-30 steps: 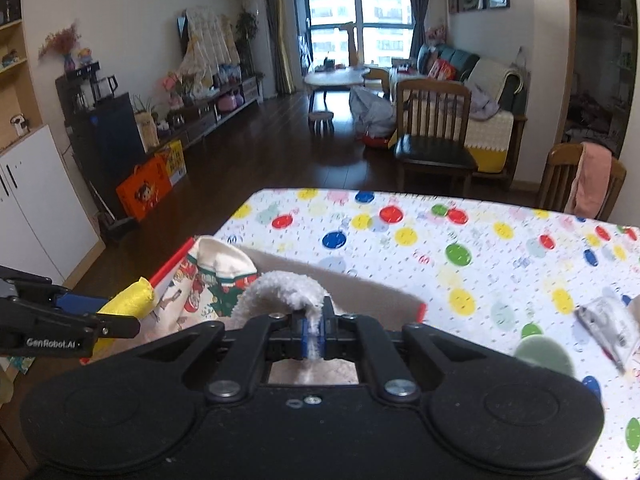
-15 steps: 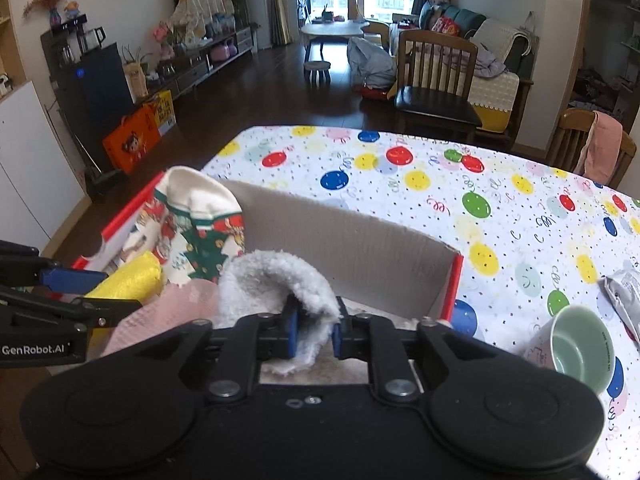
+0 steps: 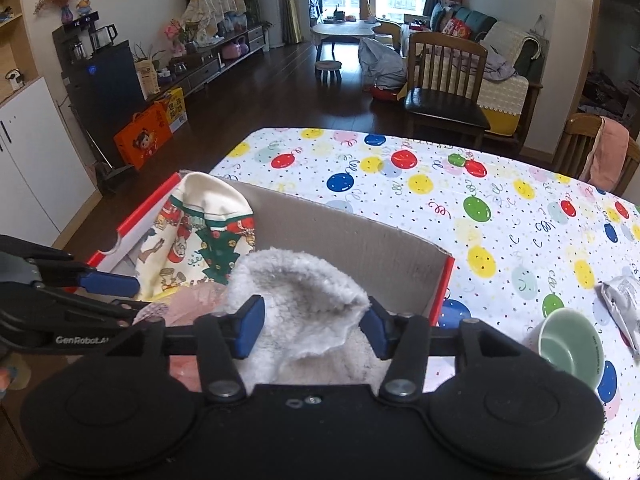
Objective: Organize soft objects
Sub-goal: 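Lower the sponge into the box and open the left tool while the right tool releases the cloth, then move the left tool to the white printed packet while the right tool moves to the clear plastic bag, then grasp the white packet with the left tool while the right tool grasps the plastic bag, then carry the packet to the red box with the left tool while the right tool carries the plastic bag, then lower the packet into the box with the left tool while the right tool lowers and releases the bag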
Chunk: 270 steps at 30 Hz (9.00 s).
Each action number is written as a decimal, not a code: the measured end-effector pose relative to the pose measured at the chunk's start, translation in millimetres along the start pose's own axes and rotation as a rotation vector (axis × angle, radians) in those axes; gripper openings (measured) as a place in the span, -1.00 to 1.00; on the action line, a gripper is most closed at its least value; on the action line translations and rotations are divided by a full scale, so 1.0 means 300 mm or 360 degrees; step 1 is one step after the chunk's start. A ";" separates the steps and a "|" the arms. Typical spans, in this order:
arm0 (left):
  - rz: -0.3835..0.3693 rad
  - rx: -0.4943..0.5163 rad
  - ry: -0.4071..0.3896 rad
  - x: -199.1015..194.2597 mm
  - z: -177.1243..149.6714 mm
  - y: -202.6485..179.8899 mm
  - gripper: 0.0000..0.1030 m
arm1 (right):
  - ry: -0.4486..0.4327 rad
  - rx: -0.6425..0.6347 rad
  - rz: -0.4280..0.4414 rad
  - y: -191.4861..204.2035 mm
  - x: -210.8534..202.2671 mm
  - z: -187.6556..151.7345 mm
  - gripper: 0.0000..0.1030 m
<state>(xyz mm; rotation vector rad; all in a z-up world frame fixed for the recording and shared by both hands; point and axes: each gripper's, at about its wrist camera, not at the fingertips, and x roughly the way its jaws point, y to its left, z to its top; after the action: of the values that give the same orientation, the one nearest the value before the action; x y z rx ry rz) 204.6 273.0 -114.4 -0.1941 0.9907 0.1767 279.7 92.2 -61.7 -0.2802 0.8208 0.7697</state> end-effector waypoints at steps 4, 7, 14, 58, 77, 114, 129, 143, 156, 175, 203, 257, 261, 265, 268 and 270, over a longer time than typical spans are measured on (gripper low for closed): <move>0.0002 -0.0012 -0.0042 -0.026 -0.003 0.005 0.22 | -0.0027 0.0015 0.0025 -0.004 -0.039 0.001 0.17; -0.0004 -0.0020 -0.0056 -0.048 -0.001 0.005 0.22 | -0.0048 0.0012 0.0043 -0.006 -0.072 -0.002 0.23; 0.0005 0.0005 -0.0135 -0.130 0.003 -0.021 0.31 | -0.0107 0.0009 0.0098 -0.005 -0.159 -0.014 0.34; -0.0362 0.0193 -0.0453 -0.331 0.073 -0.748 0.94 | -0.0476 0.0249 -0.0032 -0.534 -0.697 -0.339 0.99; -0.0372 0.0208 -0.0322 -0.023 0.260 -1.326 0.95 | -0.0389 0.0419 -0.0367 -1.056 -0.702 -0.582 0.98; -0.0101 -0.0569 0.0126 0.702 0.639 -1.541 0.95 | -0.0140 0.0468 -0.0343 -1.574 -0.351 -0.632 0.51; 0.0006 -0.0588 0.0207 0.854 0.598 -1.572 0.95 | -0.0017 0.0461 -0.0332 -1.601 -0.218 -0.647 0.26; -0.0044 -0.0476 0.0139 0.814 0.578 -1.591 0.46 | -0.0028 0.0542 -0.0319 -1.606 -0.199 -0.668 -0.36; -0.0146 -0.0388 0.0131 0.703 0.519 -1.576 0.41 | -0.0122 0.0617 -0.0384 -1.577 -0.318 -0.680 -0.57; -0.0374 -0.0169 0.0118 0.326 0.413 -1.520 0.41 | -0.0223 0.0763 -0.0322 -1.435 -0.629 -0.663 -0.57; -0.0378 -0.0232 -0.0081 -0.230 0.273 -0.744 0.41 | -0.0327 0.0413 0.0137 -0.782 -0.608 -0.282 -0.57; -0.0276 0.0168 0.0138 -0.051 0.137 0.027 0.41 | 0.0194 0.0112 -0.0048 0.014 0.052 -0.040 -0.56; -0.0269 0.0153 0.0162 -0.015 0.131 0.024 0.41 | 0.0208 0.0113 -0.0067 0.012 0.074 -0.047 -0.54; -0.0255 0.0136 0.0180 0.013 0.125 0.023 0.42 | 0.0210 0.0099 -0.0072 0.015 0.080 -0.054 -0.51; -0.0245 0.0128 0.0182 0.028 0.119 0.019 0.42 | 0.0198 0.0103 -0.0072 0.015 0.076 -0.055 -0.44; -0.0243 0.0122 0.0183 0.034 0.115 0.017 0.42 | 0.0193 0.0112 -0.0066 0.012 0.072 -0.055 -0.41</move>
<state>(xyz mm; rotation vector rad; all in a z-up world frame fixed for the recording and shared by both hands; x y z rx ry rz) 236.9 286.9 -104.9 -0.2105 1.0907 -0.0120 277.4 97.3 -88.5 -0.2822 0.9517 0.6882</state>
